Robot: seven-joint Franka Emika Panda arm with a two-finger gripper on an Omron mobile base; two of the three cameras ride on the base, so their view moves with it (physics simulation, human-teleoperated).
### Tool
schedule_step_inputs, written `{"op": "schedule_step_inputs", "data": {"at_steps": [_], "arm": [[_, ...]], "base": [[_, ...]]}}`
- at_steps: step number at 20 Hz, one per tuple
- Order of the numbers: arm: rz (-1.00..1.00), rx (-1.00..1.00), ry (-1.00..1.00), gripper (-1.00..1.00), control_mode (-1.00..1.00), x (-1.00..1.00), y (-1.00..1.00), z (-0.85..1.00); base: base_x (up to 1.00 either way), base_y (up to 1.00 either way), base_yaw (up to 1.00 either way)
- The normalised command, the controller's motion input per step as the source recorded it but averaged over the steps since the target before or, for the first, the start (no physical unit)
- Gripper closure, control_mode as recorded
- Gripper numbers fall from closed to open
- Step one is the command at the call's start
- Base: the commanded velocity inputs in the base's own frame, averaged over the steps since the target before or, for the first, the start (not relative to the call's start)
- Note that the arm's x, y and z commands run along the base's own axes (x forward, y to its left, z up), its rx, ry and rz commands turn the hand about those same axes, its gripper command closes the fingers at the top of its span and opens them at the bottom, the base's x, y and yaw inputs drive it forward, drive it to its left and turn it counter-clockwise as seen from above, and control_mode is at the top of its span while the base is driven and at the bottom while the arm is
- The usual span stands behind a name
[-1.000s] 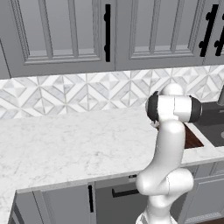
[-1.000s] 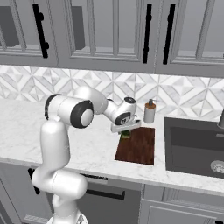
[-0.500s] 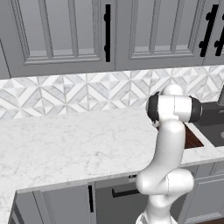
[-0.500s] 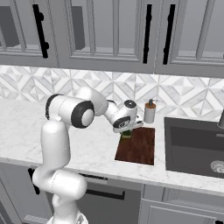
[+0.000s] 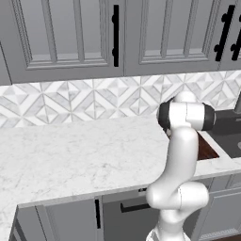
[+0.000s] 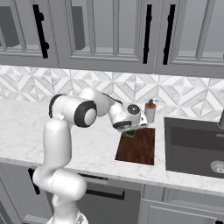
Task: Pick up the sponge from the counter and clean the cutting board by briefly scrubbing or pressing down on the cutting board. Once finished, release the sponge.
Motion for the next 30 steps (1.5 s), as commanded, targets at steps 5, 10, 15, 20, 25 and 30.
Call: {"op": "schedule_step_inputs", "data": {"at_steps": [5,10,15,20,25,30], "arm": [[0.0,-0.06,-0.09,1.0,-1.0,0.0,-0.87,-0.44],[0.07,-0.07,-0.09,1.0,-1.0,-0.11,-1.0,-0.41],[0.16,0.0,-0.16,1.0,-1.0,-0.69,-0.99,-0.43],[0.18,0.0,-0.13,1.0,-1.0,-1.0,-0.43,-0.27],[0.24,-0.02,-0.01,1.0,-1.0,-0.86,0.36,-0.02],[0.17,-0.03,0.0,1.0,-1.0,-0.49,0.94,0.0]], "base": [[0.0,0.0,0.0],[0.0,0.0,0.0],[0.0,0.0,0.0],[0.0,0.0,0.0],[0.0,0.0,0.0],[0.0,0.0,0.0]]}}
